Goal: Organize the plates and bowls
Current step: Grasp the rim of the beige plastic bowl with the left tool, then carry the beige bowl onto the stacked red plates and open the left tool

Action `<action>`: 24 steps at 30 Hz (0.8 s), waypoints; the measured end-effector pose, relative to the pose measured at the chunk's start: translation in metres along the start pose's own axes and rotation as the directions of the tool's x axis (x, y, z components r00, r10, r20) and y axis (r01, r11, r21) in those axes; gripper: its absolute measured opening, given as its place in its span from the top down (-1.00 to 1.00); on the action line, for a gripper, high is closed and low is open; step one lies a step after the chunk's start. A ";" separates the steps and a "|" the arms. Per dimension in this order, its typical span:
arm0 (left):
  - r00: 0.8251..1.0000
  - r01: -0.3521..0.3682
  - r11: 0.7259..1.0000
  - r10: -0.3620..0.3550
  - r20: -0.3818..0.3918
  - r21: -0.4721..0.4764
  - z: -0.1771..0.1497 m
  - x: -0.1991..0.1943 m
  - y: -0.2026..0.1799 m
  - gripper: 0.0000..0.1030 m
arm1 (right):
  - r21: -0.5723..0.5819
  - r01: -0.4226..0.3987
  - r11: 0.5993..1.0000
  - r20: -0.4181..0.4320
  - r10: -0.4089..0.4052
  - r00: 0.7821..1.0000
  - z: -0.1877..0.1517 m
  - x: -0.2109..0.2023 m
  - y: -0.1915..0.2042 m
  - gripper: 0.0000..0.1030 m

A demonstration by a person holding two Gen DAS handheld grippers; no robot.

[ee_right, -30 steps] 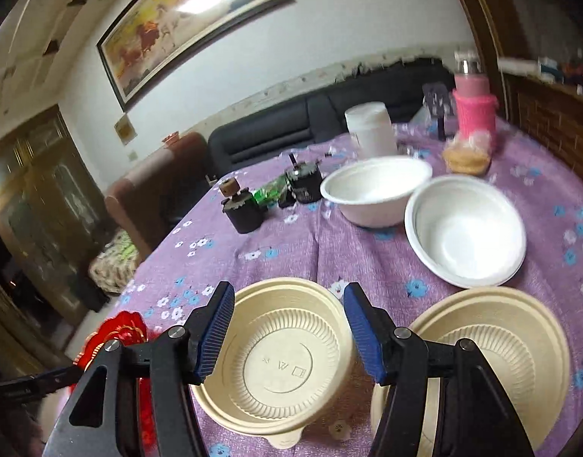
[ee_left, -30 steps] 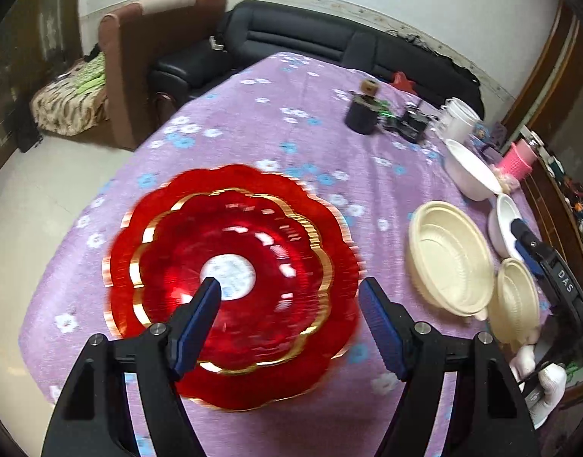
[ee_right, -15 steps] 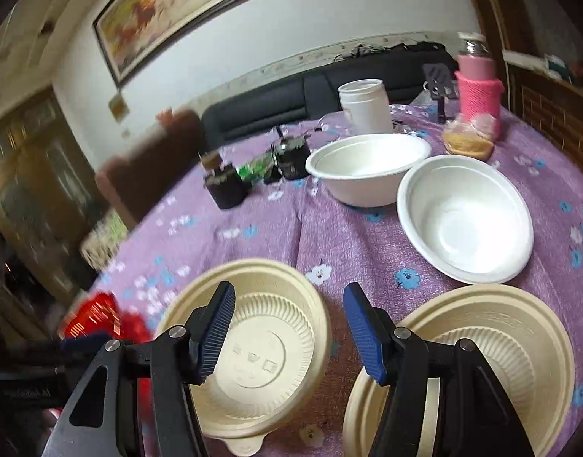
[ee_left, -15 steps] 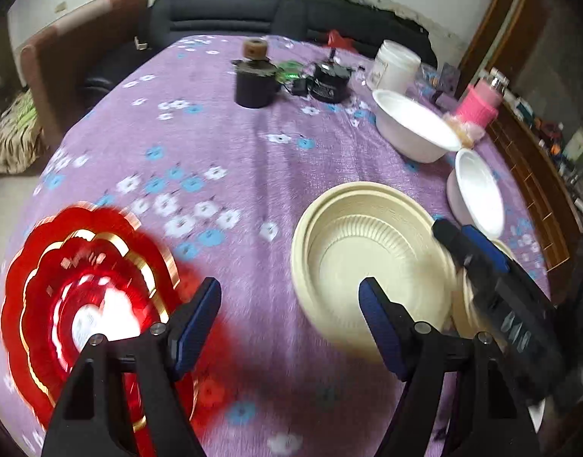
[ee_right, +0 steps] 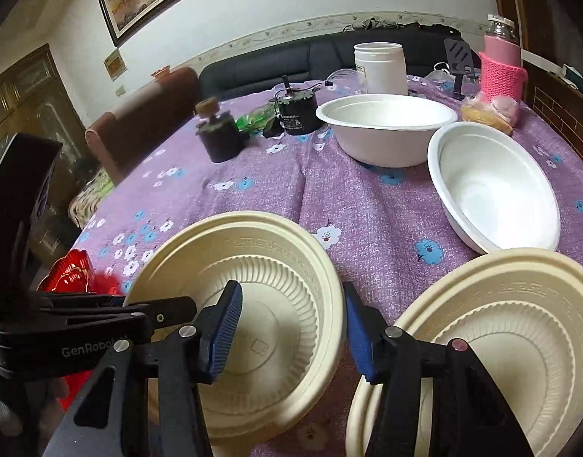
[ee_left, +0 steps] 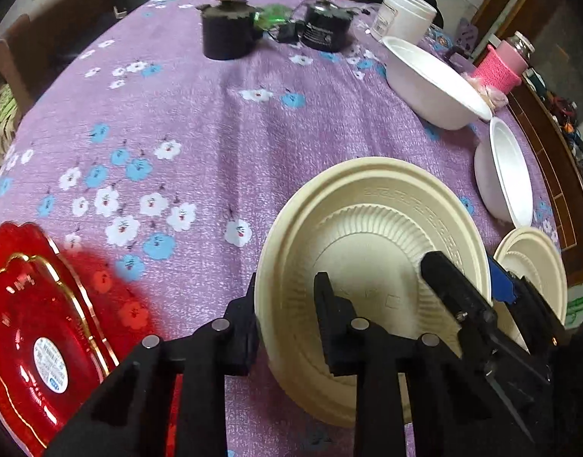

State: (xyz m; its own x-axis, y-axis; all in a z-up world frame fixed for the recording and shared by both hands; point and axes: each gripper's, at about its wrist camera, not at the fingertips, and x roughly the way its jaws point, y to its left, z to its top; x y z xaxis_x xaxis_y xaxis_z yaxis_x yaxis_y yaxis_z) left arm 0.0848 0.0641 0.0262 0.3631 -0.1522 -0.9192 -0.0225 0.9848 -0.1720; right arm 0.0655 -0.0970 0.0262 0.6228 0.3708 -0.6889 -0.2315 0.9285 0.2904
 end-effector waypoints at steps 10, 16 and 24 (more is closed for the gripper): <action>0.983 -0.019 1.000 0.017 0.184 0.012 -0.019 -0.074 0.000 0.34 | 0.039 -0.173 0.984 0.109 0.168 0.980 -0.002 -0.033 0.013 0.16; 0.962 -0.043 0.999 0.049 0.267 -0.029 -0.051 -0.113 0.029 0.27 | 0.003 -0.256 0.967 0.147 0.253 0.956 -0.005 -0.058 0.056 0.15; 0.959 -0.061 0.977 0.114 0.261 -0.205 -0.081 -0.127 0.127 0.27 | -0.125 -0.304 0.944 0.002 0.307 0.952 -0.005 -0.027 0.156 0.15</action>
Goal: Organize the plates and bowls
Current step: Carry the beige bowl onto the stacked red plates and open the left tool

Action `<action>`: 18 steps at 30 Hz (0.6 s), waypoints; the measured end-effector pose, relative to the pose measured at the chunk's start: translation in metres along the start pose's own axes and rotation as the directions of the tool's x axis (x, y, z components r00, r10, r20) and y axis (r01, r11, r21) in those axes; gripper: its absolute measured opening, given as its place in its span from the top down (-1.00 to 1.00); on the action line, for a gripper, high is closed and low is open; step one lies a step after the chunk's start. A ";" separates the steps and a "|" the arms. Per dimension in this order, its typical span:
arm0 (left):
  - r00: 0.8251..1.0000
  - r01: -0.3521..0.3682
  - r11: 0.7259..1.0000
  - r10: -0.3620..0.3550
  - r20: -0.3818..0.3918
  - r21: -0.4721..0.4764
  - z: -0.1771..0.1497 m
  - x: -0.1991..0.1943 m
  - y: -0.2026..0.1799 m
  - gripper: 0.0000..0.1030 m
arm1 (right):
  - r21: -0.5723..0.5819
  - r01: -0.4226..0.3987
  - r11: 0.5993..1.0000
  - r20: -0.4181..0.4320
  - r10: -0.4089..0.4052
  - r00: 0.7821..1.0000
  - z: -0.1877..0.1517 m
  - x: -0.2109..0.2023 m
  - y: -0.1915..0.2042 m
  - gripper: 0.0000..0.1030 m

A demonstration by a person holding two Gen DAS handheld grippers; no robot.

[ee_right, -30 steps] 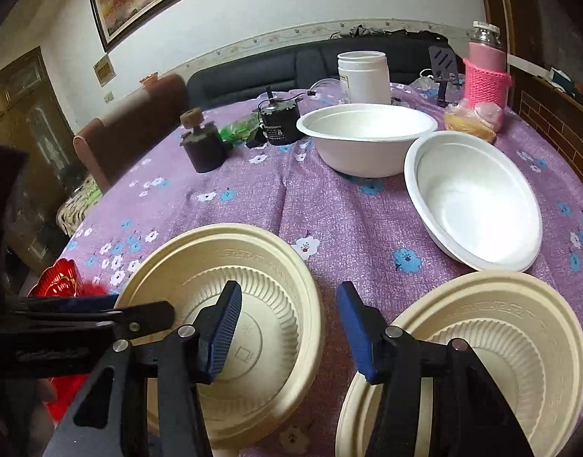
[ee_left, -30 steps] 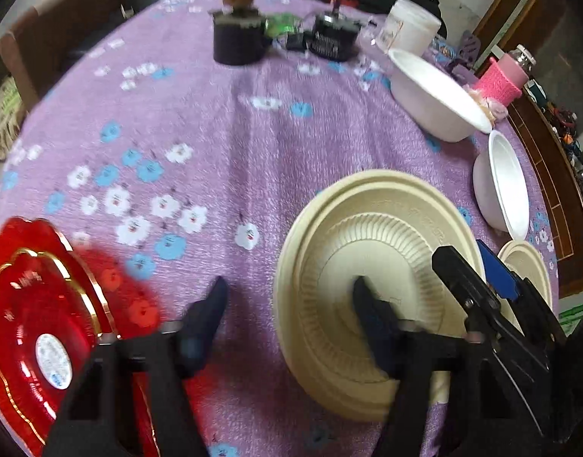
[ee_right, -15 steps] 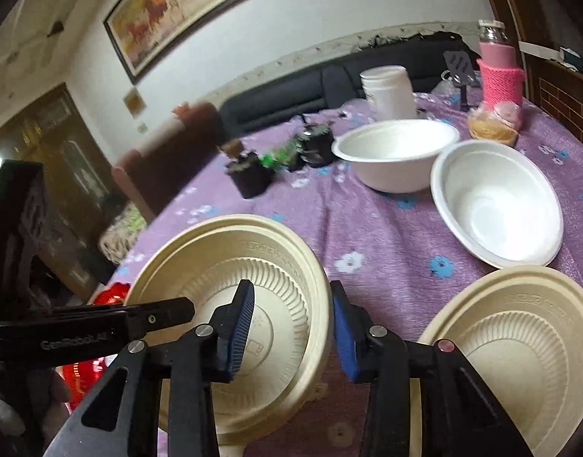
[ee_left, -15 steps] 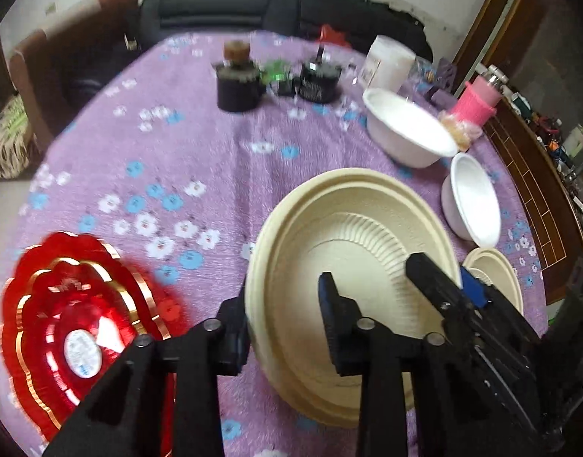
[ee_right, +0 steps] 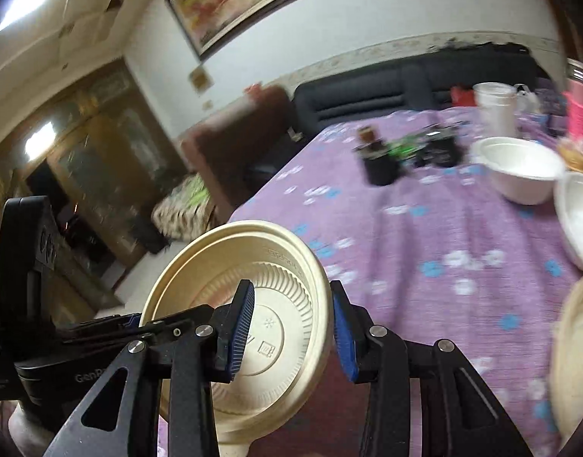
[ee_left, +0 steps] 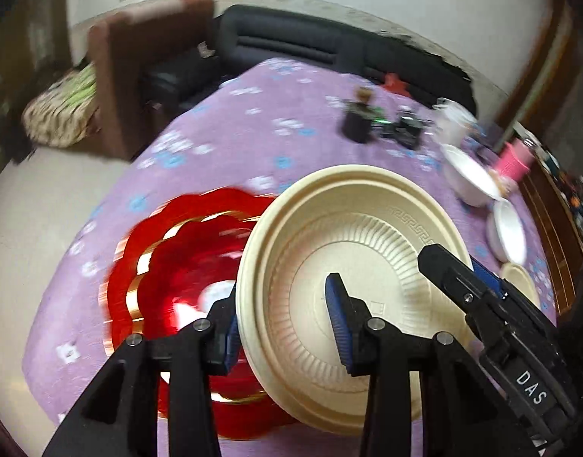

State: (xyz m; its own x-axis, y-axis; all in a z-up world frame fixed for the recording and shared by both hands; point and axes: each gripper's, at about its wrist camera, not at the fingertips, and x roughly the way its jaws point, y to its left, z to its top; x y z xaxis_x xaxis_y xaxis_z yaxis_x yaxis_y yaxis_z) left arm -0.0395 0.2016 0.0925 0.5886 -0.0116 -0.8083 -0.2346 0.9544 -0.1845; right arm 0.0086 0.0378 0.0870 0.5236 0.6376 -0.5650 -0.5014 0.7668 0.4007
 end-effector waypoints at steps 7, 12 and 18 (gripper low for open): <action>0.995 -0.073 0.992 0.065 -0.076 -0.104 -0.009 0.027 0.064 0.19 | -0.088 0.024 0.996 -0.131 -0.036 0.991 -0.016 0.067 0.044 0.15; 0.996 -0.045 0.990 0.033 -0.084 -0.135 -0.014 0.028 0.083 0.00 | -0.153 0.093 0.984 -0.137 -0.114 0.984 -0.025 0.083 0.052 0.15; 0.999 -0.039 0.990 0.039 -0.004 -0.134 -0.013 0.005 0.081 -0.25 | -0.147 0.130 0.981 -0.070 -0.142 0.987 -0.022 0.067 0.049 -0.06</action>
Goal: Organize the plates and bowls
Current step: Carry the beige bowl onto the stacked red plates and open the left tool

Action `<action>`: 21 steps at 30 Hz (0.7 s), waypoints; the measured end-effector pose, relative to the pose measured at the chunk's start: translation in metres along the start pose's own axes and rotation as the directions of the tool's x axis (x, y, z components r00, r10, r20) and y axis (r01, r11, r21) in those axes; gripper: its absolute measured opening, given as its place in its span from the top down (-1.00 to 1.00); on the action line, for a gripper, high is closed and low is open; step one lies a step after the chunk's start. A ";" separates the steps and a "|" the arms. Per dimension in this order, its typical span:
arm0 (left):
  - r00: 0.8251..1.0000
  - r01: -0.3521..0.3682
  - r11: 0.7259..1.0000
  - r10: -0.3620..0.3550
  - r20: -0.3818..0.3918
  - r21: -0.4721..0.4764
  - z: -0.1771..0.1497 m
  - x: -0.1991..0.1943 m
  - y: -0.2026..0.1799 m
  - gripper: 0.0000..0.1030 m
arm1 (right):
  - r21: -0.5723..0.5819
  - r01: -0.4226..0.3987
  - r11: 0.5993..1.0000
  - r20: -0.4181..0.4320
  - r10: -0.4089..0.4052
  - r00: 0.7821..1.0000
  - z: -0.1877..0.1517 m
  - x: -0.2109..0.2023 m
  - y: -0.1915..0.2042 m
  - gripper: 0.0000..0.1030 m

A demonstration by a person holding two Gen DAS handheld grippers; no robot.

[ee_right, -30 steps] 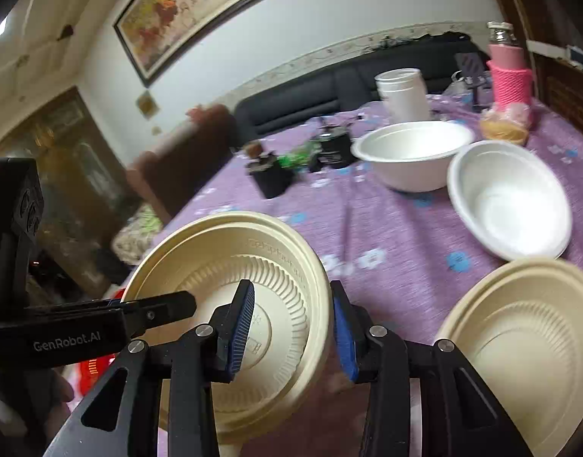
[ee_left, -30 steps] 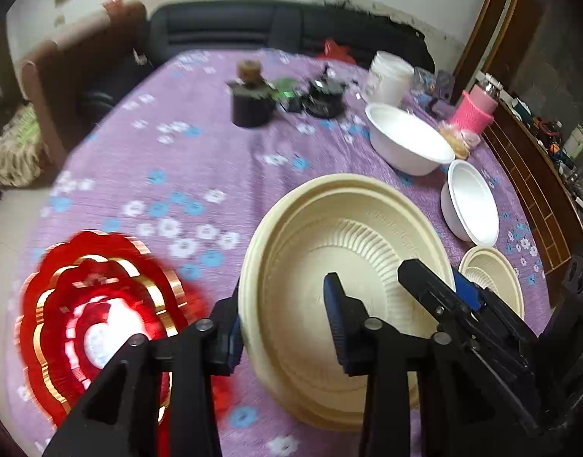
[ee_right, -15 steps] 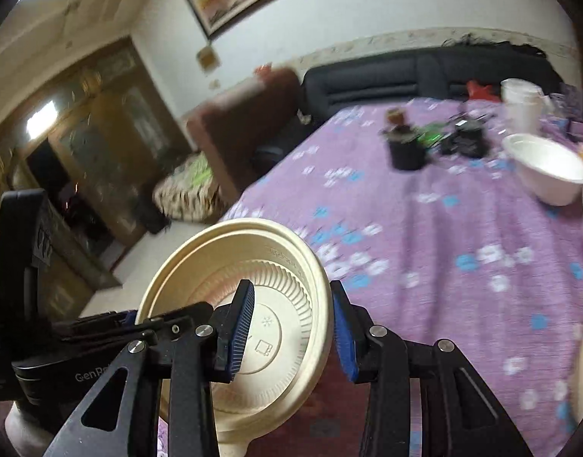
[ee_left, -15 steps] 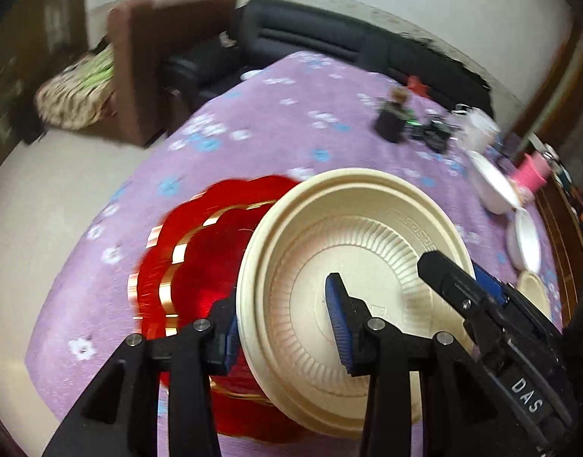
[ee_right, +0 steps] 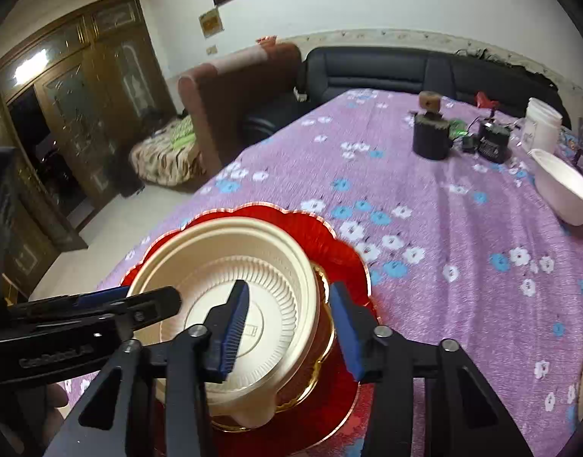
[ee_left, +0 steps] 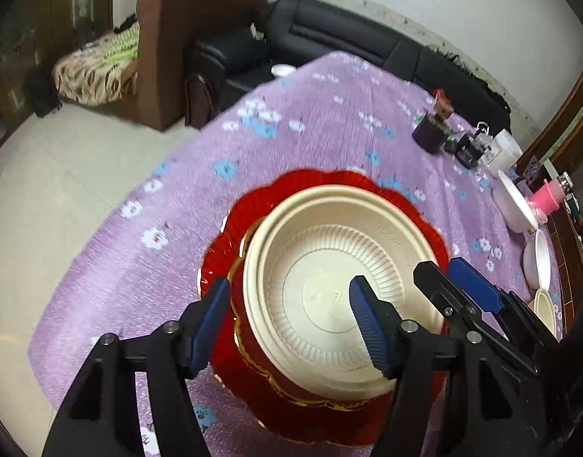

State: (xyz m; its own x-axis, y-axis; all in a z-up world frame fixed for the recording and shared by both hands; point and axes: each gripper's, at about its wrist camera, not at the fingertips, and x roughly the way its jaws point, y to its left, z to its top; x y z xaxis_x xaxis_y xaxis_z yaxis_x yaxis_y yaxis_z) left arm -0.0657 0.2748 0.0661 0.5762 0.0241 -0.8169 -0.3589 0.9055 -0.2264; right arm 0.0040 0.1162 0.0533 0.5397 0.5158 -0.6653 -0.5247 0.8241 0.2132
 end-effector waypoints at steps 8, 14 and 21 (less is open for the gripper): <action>0.988 -0.052 0.999 0.052 0.146 -0.004 -0.006 -0.048 -0.005 -0.47 | 0.048 0.004 0.999 0.129 -0.010 0.992 -0.005 -0.053 -0.013 -0.23; 0.978 0.003 0.997 0.013 0.209 -0.075 -0.017 -0.066 -0.013 -0.60 | 0.149 0.003 0.989 0.191 -0.032 0.981 -0.012 -0.090 -0.044 -0.33; 0.989 0.035 0.999 -0.032 0.142 -0.018 -0.034 -0.055 -0.044 -0.60 | 0.275 0.039 0.961 0.223 -0.103 0.969 -0.022 -0.123 -0.095 -0.36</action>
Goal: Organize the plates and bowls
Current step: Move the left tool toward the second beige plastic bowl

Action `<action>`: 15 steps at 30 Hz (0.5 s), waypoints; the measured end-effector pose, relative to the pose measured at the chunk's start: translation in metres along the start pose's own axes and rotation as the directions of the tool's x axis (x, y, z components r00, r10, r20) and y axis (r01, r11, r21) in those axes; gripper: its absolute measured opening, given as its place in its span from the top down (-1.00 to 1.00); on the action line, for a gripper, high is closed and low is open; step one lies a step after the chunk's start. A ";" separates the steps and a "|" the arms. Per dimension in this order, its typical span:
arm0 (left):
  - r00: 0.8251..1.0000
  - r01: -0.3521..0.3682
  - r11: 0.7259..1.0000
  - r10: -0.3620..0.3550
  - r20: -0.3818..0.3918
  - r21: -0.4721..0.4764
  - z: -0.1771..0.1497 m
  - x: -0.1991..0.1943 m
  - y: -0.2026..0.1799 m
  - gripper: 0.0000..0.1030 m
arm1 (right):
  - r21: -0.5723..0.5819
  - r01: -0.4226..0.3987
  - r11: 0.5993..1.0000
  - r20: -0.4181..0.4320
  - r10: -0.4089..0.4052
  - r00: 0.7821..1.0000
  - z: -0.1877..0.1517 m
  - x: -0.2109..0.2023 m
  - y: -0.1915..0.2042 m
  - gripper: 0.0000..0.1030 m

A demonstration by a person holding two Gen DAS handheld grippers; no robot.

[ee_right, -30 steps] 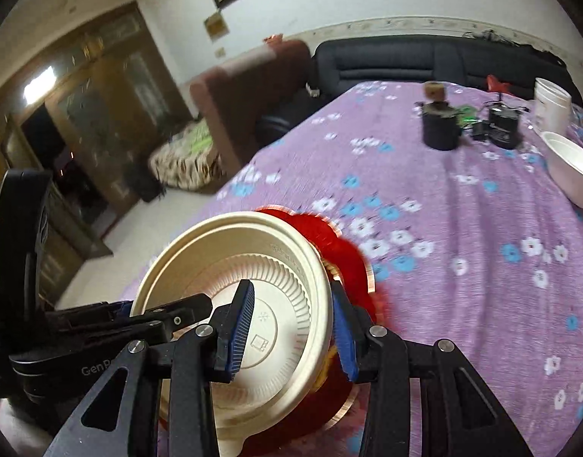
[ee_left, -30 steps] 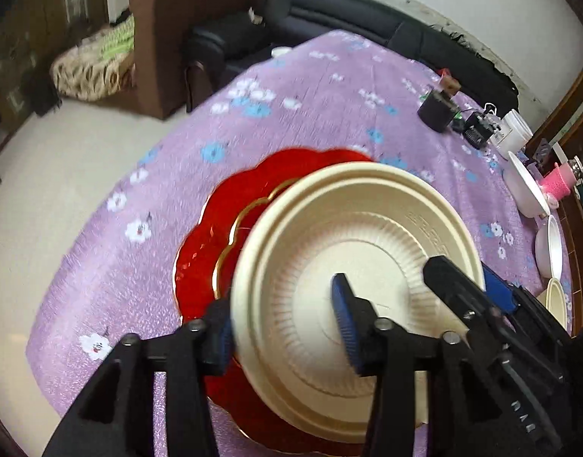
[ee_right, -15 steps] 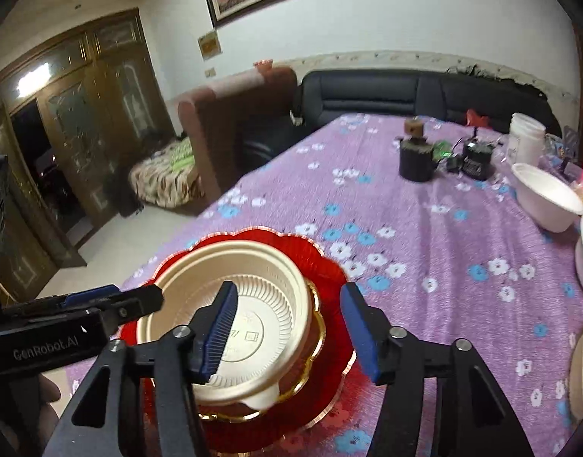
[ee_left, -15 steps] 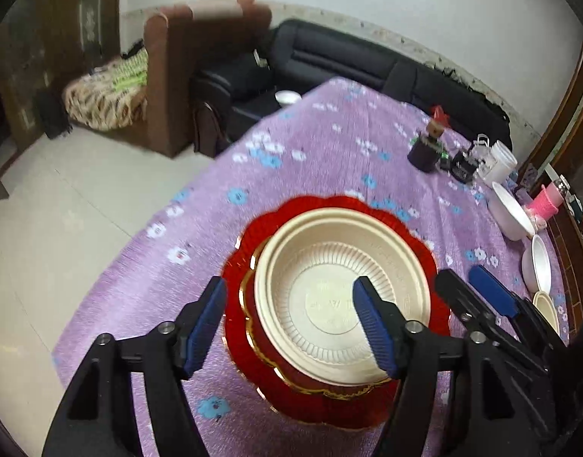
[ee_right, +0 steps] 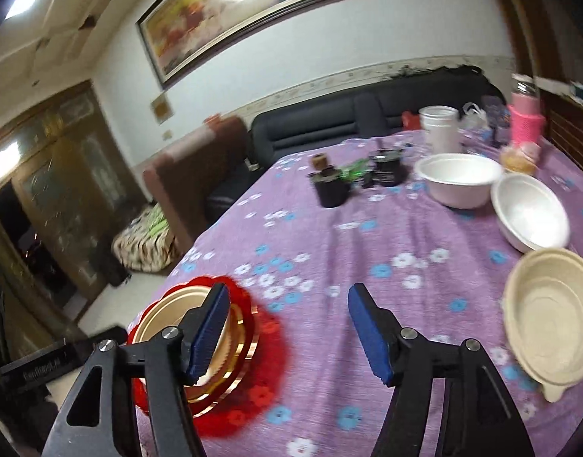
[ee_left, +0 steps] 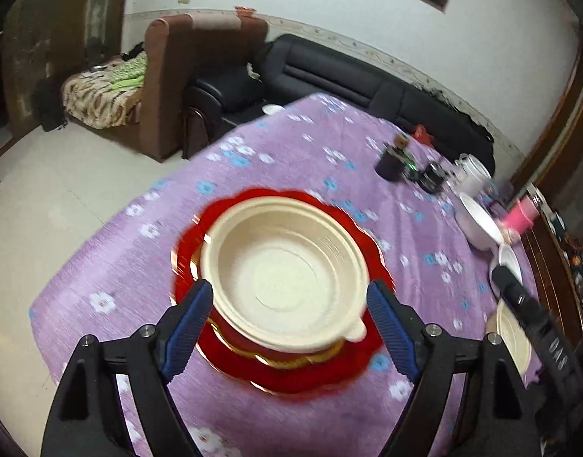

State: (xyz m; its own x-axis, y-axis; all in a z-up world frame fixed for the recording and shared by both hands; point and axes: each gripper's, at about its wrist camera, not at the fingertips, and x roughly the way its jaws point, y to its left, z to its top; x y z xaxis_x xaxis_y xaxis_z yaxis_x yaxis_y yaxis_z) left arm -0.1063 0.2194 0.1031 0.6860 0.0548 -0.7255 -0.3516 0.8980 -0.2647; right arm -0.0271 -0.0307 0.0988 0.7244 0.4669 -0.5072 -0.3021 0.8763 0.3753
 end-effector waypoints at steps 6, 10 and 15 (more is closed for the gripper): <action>0.999 0.025 0.997 -0.022 -0.031 0.070 -0.015 0.002 -0.026 -0.60 | 0.100 0.074 0.992 0.029 -0.077 0.997 0.008 -0.024 -0.053 -0.37; 0.998 0.053 0.989 -0.048 -0.036 0.140 -0.025 -0.002 -0.043 -0.60 | 0.128 0.163 0.978 0.072 -0.173 0.982 0.013 -0.051 -0.095 -0.37; 0.993 0.081 0.975 -0.062 -0.096 0.205 -0.036 0.011 -0.065 -0.60 | 0.206 0.310 0.928 0.085 -0.333 0.939 0.018 -0.079 -0.160 -0.42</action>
State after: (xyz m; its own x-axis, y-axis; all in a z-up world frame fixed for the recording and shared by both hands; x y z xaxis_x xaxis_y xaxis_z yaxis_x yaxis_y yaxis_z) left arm -0.0986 0.1460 0.0898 0.6420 -0.0437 -0.7654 -0.1569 0.9698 -0.1869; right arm -0.0248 -0.2095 0.0927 0.8334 0.1370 -0.5354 0.0718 0.9337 0.3508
